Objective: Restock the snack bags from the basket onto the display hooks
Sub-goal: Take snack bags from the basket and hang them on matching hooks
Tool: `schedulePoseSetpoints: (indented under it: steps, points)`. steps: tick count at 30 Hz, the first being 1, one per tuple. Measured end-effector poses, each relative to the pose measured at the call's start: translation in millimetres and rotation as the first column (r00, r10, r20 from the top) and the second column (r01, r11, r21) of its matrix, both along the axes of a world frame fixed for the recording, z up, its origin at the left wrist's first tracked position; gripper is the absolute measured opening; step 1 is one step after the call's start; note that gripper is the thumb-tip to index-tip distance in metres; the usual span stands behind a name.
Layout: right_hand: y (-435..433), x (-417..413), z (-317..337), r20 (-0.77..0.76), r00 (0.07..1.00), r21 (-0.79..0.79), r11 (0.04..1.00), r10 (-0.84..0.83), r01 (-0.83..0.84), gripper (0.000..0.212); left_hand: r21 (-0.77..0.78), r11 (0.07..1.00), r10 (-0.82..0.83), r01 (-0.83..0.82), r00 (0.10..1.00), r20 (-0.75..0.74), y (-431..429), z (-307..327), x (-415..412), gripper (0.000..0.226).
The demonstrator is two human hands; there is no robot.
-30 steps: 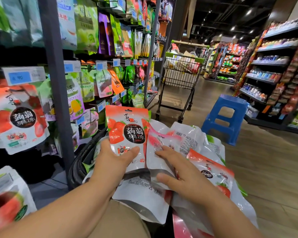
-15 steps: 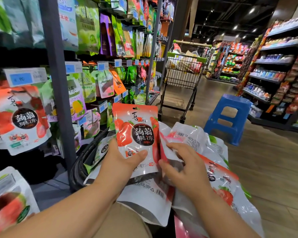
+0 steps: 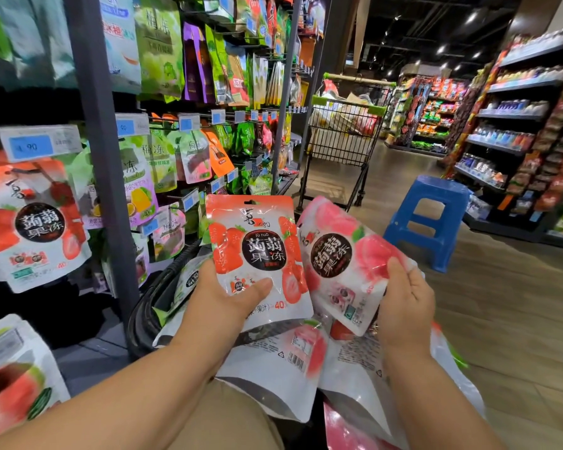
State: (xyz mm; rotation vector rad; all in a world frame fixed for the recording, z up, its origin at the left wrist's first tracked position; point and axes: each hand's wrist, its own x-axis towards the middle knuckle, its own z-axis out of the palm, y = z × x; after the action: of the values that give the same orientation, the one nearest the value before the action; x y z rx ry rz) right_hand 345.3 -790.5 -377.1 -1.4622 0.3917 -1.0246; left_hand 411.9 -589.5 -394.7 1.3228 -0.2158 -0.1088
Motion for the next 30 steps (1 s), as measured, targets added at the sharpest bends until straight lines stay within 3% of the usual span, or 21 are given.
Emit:
schedulePoseSetpoints:
  steps: [5,11,13,16,18,22,27,30]
  points:
    - [-4.9,2.5,12.4,0.107,0.994,0.420,0.904,0.031,-0.073,0.014,-0.009,1.000,-0.012,0.012,1.000,-0.009,0.1,-0.3,0.9,0.061]
    - [-3.9,1.8,33.8,0.319,0.944,0.674,0.680,0.083,-0.288,0.018,-0.100,0.993,-0.064,0.062,0.998,-0.020,-0.6,3.1,2.6,0.064]
    - [2.0,2.7,38.4,0.377,0.917,0.673,0.641,0.131,-0.369,0.019,-0.126,0.990,-0.074,0.071,0.997,-0.025,-1.7,7.0,1.2,0.059]
    - [12.0,4.2,42.7,0.424,0.872,0.625,0.618,0.244,-0.477,0.026,-0.176,0.983,-0.065,0.053,0.996,-0.063,-2.6,14.0,-1.5,0.033]
    - [20.7,5.7,42.1,0.428,0.855,0.616,0.598,0.292,-0.512,0.027,-0.219,0.975,-0.066,0.041,0.992,-0.108,-2.5,18.2,-5.3,0.034]
    - [45.7,15.7,35.4,0.407,0.844,0.593,0.601,0.349,-0.535,0.032,-0.312,0.948,-0.132,0.068,0.974,-0.186,-1.6,26.5,-14.9,0.045]
    - [72.6,29.7,40.1,0.374,0.860,0.556,0.657,0.348,-0.508,0.021,-0.397,0.916,-0.149,0.062,0.970,-0.192,10.5,40.3,-11.8,0.018]
    - [89.0,38.1,44.6,0.333,0.876,0.541,0.691,0.348,-0.480,0.025,-0.374,0.926,-0.120,0.054,0.980,-0.156,23.9,47.6,-10.2,0.041]
